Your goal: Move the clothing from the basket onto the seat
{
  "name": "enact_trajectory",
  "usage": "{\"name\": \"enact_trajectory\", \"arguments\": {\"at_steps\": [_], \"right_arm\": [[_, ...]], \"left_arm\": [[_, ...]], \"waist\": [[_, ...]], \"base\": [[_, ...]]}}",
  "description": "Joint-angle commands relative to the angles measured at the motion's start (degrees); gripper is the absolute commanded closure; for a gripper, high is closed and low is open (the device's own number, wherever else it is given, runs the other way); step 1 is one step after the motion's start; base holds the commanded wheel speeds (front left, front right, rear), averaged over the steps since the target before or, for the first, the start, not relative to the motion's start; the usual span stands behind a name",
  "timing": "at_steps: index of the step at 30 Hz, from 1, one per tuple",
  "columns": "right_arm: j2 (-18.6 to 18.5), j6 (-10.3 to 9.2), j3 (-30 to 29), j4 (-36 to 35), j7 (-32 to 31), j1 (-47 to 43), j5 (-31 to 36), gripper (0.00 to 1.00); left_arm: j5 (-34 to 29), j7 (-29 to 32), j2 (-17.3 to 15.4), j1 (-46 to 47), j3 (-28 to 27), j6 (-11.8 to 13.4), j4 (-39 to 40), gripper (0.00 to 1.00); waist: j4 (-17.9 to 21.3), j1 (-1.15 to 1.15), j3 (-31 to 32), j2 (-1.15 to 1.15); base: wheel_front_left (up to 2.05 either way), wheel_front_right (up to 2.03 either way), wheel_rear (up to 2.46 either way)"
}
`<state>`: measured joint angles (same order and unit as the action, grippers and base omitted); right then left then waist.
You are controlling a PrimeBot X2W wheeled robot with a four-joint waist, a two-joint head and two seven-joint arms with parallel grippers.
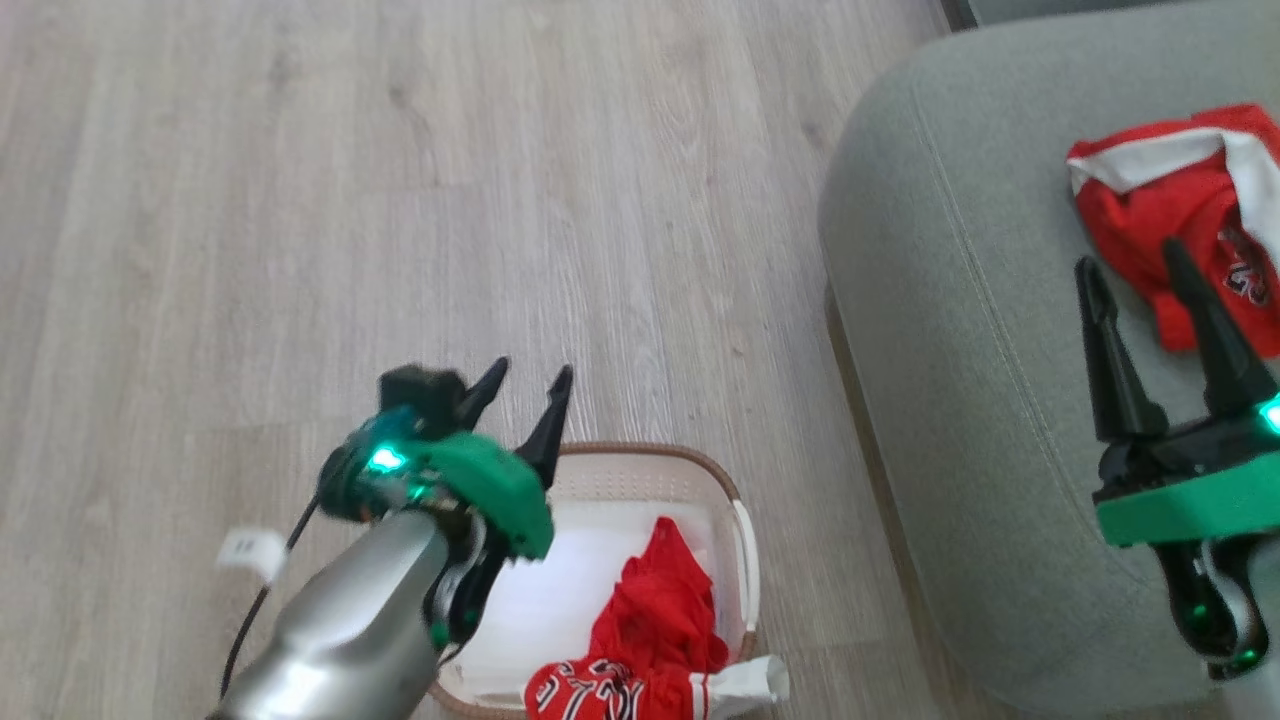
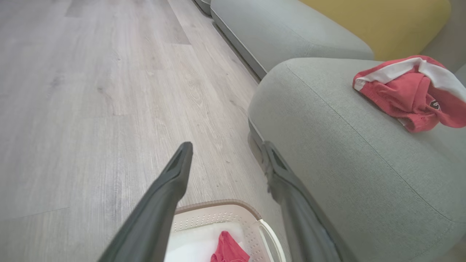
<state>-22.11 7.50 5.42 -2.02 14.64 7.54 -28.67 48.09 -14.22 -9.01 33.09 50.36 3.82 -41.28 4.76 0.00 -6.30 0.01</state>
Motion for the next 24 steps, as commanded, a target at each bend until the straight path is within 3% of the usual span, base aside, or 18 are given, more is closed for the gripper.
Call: {"name": "enact_trajectory", "arguments": {"at_steps": [1, 12, 18, 24], "right_arm": [[-0.9, -0.01, 0.3, -1.6, 0.4, -0.1, 0.6, 0.00], [0.8, -0.01, 0.2, -0.9, 0.4, -3.8, 1.3, 0.00], [2.2, -0.01, -0.6, -0.3, 0.4, -6.2, 1.8, 0.00], [2.3, -0.01, -2.4, 1.0, 0.4, -7.7, 2.0, 0.00]], "left_arm": [[-1.7, -0.8, -2.2, -0.8, -3.1, 1.0, 3.9, 0.00], [-13.0, -0.8, -9.9, -15.9, -16.5, 9.0, 29.5, 0.00], [-19.2, -0.8, -10.6, -24.5, -23.4, 12.0, 39.6, 0.00], [-23.7, -0.8, -8.8, -29.7, -28.2, 11.6, 43.8, 0.00]], "waist": [[-1.1, 0.00, 1.5, -0.01], [-2.3, 0.00, 5.2, -0.01], [-2.7, 0.00, 5.7, -0.01], [-3.3, 0.00, 5.8, -0.01]], "base": [[0.00, 0.00, 0.00], [0.00, 0.00, 0.00], [0.00, 0.00, 0.00], [0.00, 0.00, 0.00]]}}
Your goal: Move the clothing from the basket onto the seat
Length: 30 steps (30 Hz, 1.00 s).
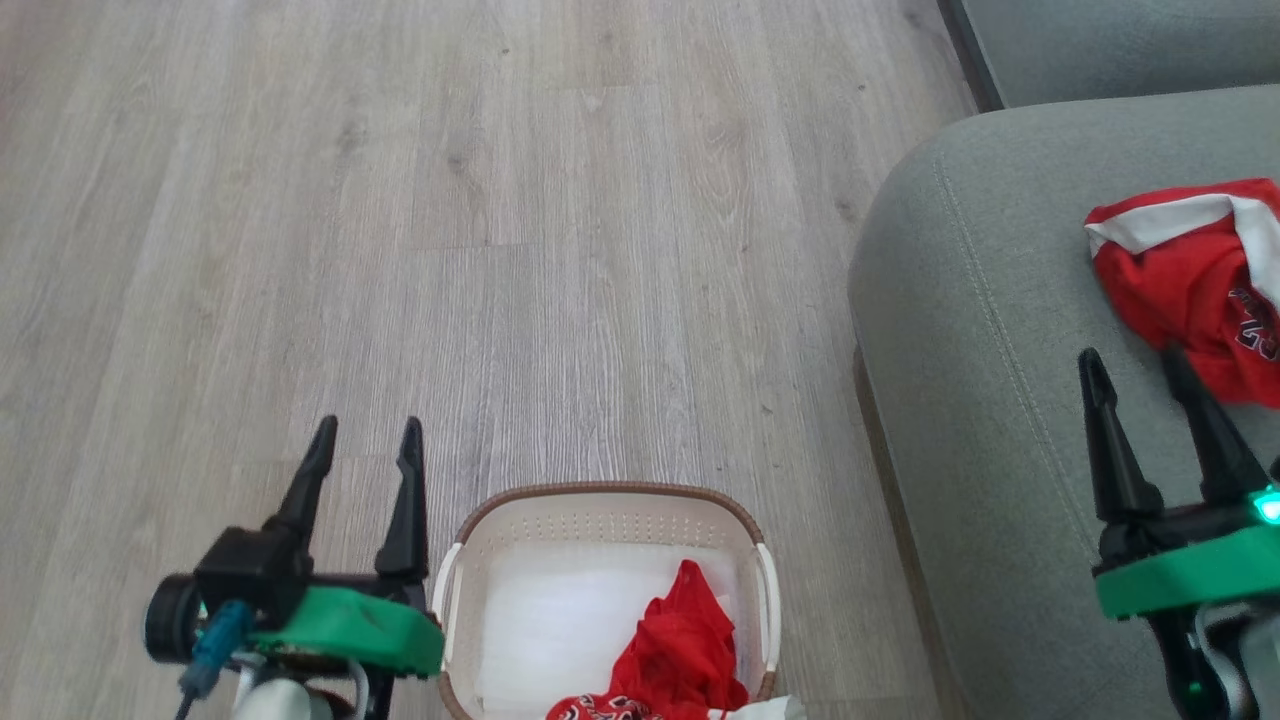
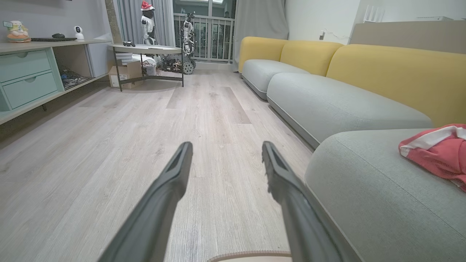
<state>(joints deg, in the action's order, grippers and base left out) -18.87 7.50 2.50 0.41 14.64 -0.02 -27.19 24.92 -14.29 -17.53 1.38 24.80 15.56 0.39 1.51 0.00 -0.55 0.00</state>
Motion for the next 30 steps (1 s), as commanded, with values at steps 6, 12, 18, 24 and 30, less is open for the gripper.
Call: {"name": "enact_trajectory", "arguments": {"at_steps": [6, 12, 18, 24, 30], "right_arm": [[-0.8, -0.01, 0.3, -1.0, 0.4, -0.5, 0.7, 0.00], [-0.8, -0.01, 0.6, -0.9, 0.4, -0.2, 0.6, 0.00], [-1.0, -0.01, 0.7, -1.0, 0.4, 0.1, 0.5, 0.00], [-1.0, -0.01, 0.9, -1.0, 0.4, 0.4, 0.5, 0.00], [-0.9, -0.01, 1.2, -1.0, 0.4, 0.7, 0.3, 0.00]], "left_arm": [[-2.7, -0.7, 1.4, 0.2, -4.4, -1.7, 2.0, 0.00], [-4.0, -0.7, 3.0, -0.3, -5.4, -2.7, 1.8, 0.00], [-5.1, -0.7, 4.3, -0.4, -6.0, -3.7, 1.3, 0.00], [-6.0, -0.7, 5.0, -0.5, -6.6, -4.5, 0.9, 0.00], [-6.5, -0.7, 5.6, -0.5, -6.9, -4.9, 0.6, 0.00]], "waist": [[0.0, 0.00, 0.2, 0.00], [0.3, 0.00, 0.1, 0.00], [0.3, 0.00, 0.1, 0.00], [0.3, 0.00, 0.1, 0.00], [0.5, 0.00, -0.1, 0.00]], "base": [[0.00, 0.00, 0.00], [0.00, 0.00, 0.00], [0.00, 0.00, 0.00], [0.00, 0.00, 0.00], [0.00, 0.00, 0.00]]}}
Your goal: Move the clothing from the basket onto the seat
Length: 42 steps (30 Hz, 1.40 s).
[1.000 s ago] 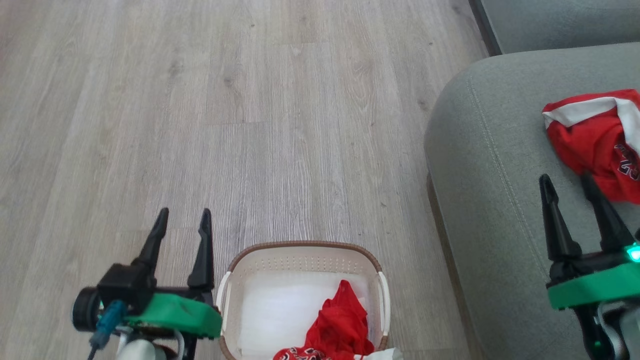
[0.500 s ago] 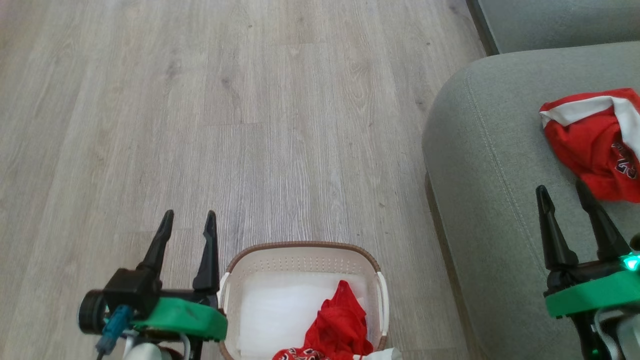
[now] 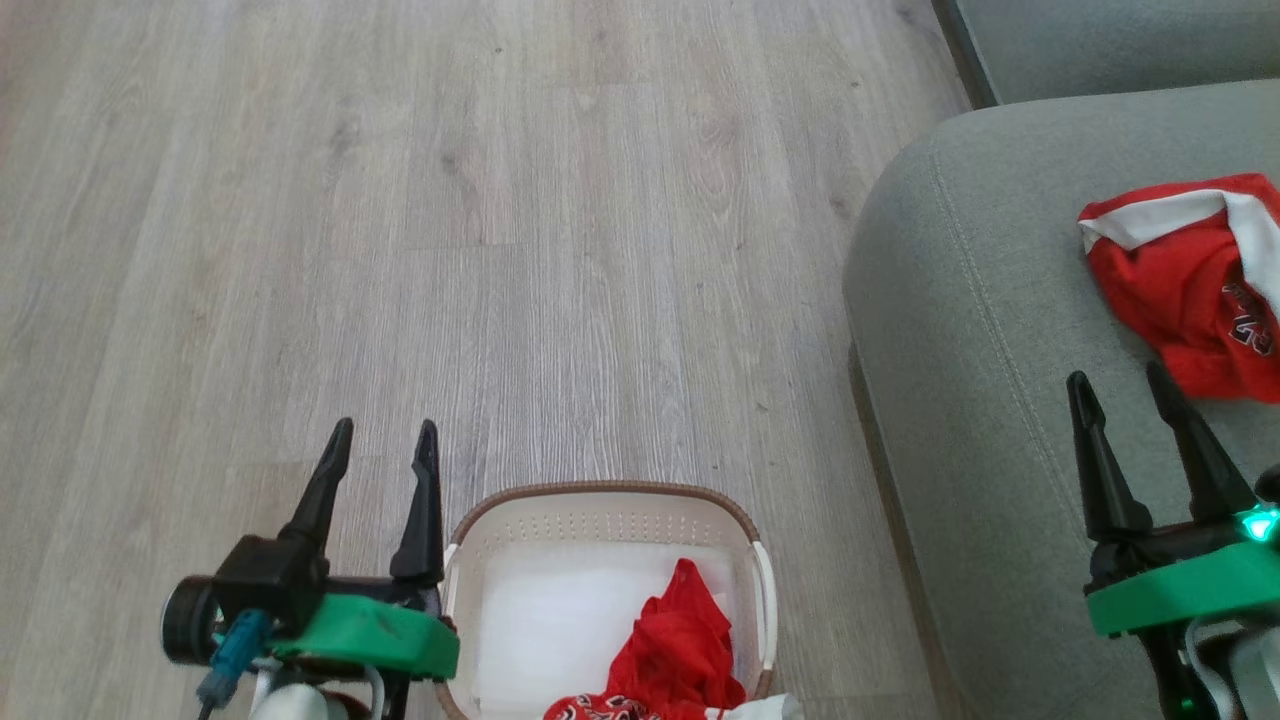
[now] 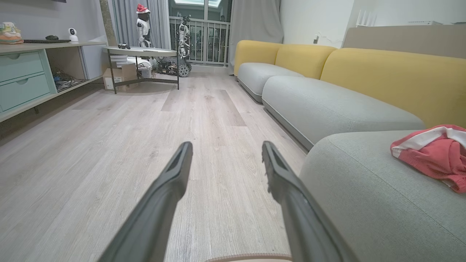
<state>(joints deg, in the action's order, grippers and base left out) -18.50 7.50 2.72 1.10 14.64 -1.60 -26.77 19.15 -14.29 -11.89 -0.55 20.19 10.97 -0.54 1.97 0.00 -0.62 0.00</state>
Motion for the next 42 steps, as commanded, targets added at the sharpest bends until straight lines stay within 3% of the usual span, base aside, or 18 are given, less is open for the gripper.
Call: {"name": "enact_trajectory", "arguments": {"at_steps": [1, 14, 23, 30, 42], "right_arm": [[-1.3, -0.01, 1.0, -1.8, 0.4, 2.4, -0.1, 0.00], [-1.8, -0.01, 1.3, -2.6, 0.4, 3.9, -0.7, 0.00], [-3.7, -0.01, 1.9, -5.1, 0.4, 8.7, -2.6, 0.00], [-5.4, -0.01, 2.3, -7.1, 0.4, 13.9, -4.9, 0.00], [-8.2, -0.01, 0.6, -8.9, 0.4, 21.6, -6.9, 0.00]], "left_arm": [[-0.9, -0.7, 0.1, 1.5, -2.3, -0.4, 1.6, 0.00], [-2.0, -0.7, 1.3, 1.9, -2.5, -0.6, 1.2, 0.00], [-3.3, -0.7, 3.2, 5.1, -0.6, -1.0, -1.7, 0.00], [-3.3, -0.5, 5.3, 10.5, 1.1, -1.7, -11.7, 0.00], [2.5, -0.7, 8.9, 25.9, 4.3, -7.0, -38.2, 0.00]], "waist": [[0.1, 0.00, -0.1, 0.00], [1.1, 0.00, -2.0, 0.00], [2.8, 0.00, -9.4, 0.00], [5.2, 0.00, -17.4, 0.00], [7.3, 0.00, -28.3, 0.00]], "base": [[0.00, 0.00, 0.00], [0.00, 0.00, 0.00], [0.00, 0.00, 0.00], [0.00, 0.00, 0.00], [0.00, 0.00, 0.00]]}}
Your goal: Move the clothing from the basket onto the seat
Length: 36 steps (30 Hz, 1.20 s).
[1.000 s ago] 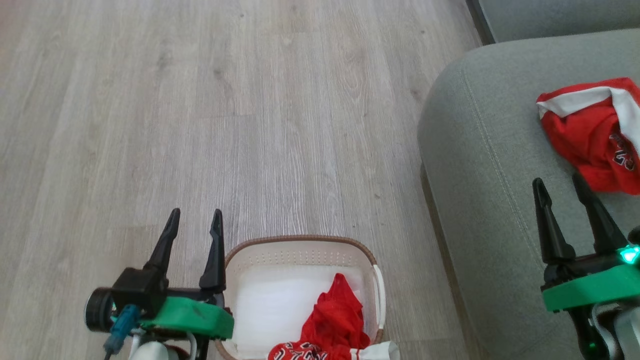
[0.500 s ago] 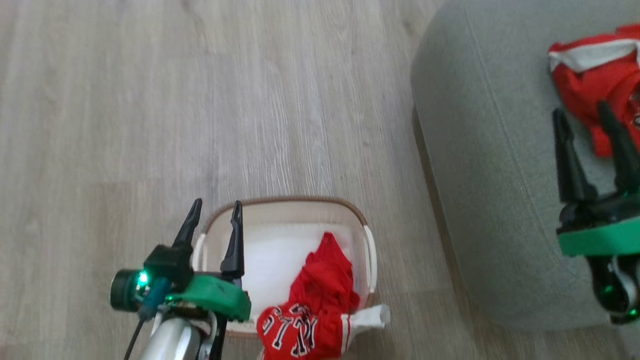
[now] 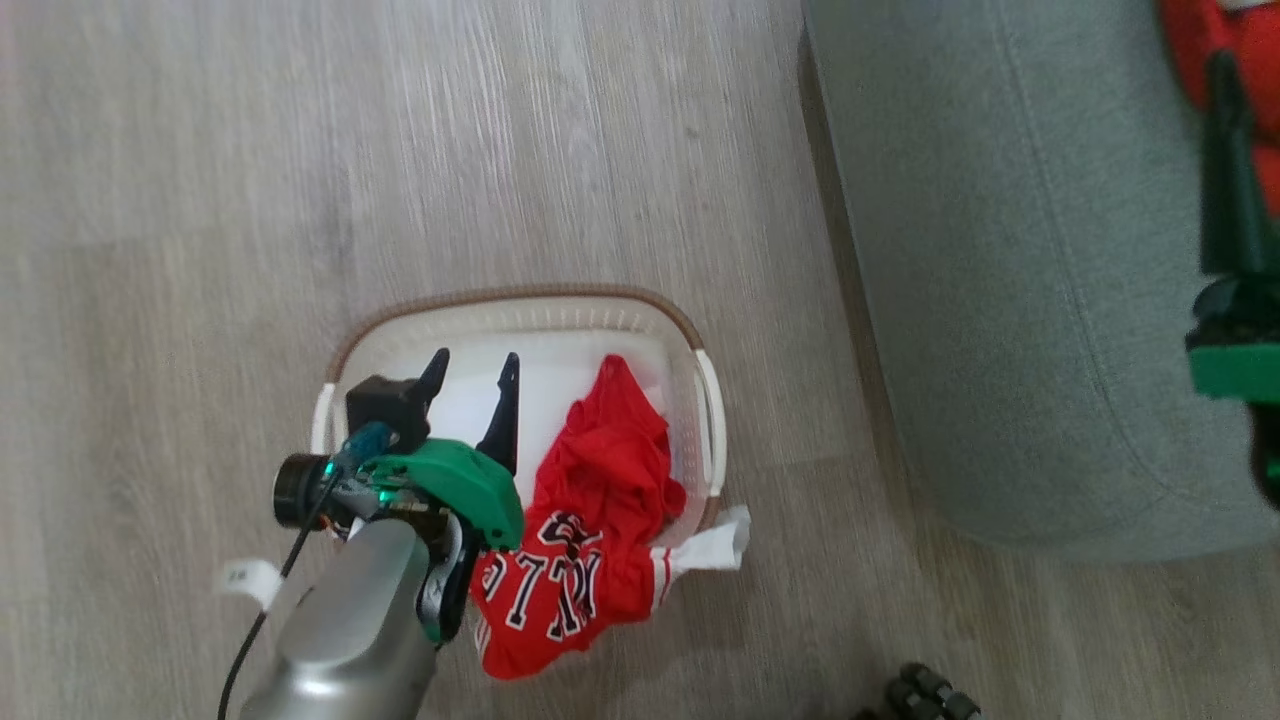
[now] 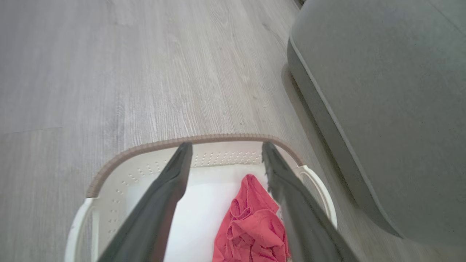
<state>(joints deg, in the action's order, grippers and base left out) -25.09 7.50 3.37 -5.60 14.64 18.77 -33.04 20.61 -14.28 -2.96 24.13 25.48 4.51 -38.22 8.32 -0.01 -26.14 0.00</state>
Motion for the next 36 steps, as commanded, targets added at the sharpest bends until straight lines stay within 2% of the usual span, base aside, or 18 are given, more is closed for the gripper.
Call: {"name": "enact_trajectory", "arguments": {"at_steps": [1, 3, 8, 13, 16, 21, 28, 36], "right_arm": [[-1.8, -0.01, -0.1, -2.4, 0.4, 1.8, -0.7, 0.00], [-2.1, -0.01, -0.1, -2.9, 0.4, 3.3, -1.0, 0.00], [-2.8, -0.01, 0.7, -4.5, 0.4, 7.4, -0.8, 0.00], [-2.8, -0.01, 0.9, -5.9, 0.4, 11.0, -1.2, 0.00], [-2.7, -0.01, 0.3, -7.3, 0.4, 14.2, -1.6, 0.00], [-2.6, -0.01, -0.5, -9.3, 0.4, 16.9, -1.4, 0.00], [-1.7, -0.01, -0.7, -10.8, 0.4, 18.9, -1.3, 0.00], [-1.2, -0.01, -0.9, -11.6, 0.4, 20.1, -1.5, 0.00]], "left_arm": [[1.4, -0.7, 0.0, 2.6, 0.0, -1.2, -2.9, 0.00], [2.9, -0.7, 0.0, 5.2, 2.1, -2.2, -6.8, 0.00], [7.6, 0.7, 0.1, 11.0, 7.8, -2.7, -15.1, 0.00], [11.7, 2.7, 0.1, 14.8, 11.7, -2.9, -19.3, 0.00], [16.2, 5.5, 0.1, 18.1, 14.4, -3.6, -22.7, 0.00], [19.2, 8.4, 0.1, 21.9, 17.7, -3.1, -26.3, 0.00], [22.2, 10.2, 0.1, 25.4, 20.3, -1.1, -30.0, 0.00], [23.4, 11.9, 0.1, 28.6, 23.4, -0.9, -32.3, 0.00]], "waist": [[1.2, 0.01, -3.6, 0.00], [1.8, 0.01, -5.5, 0.00], [3.5, 0.01, -10.1, 0.00], [5.2, 0.01, -14.0, 0.00], [6.8, 0.01, -18.0, 0.00], [8.5, 0.01, -22.5, 0.00], [10.2, 0.01, -26.9, 0.00], [11.5, 0.01, -30.3, 0.00]], "base": [[0.00, 0.00, 0.00], [0.00, 0.00, 0.00], [0.00, 0.00, 0.00], [0.00, 0.00, 0.00], [0.00, 0.00, 0.00], [0.00, 0.00, 0.00], [0.00, 0.00, 0.00], [0.00, 0.00, 0.00]]}}
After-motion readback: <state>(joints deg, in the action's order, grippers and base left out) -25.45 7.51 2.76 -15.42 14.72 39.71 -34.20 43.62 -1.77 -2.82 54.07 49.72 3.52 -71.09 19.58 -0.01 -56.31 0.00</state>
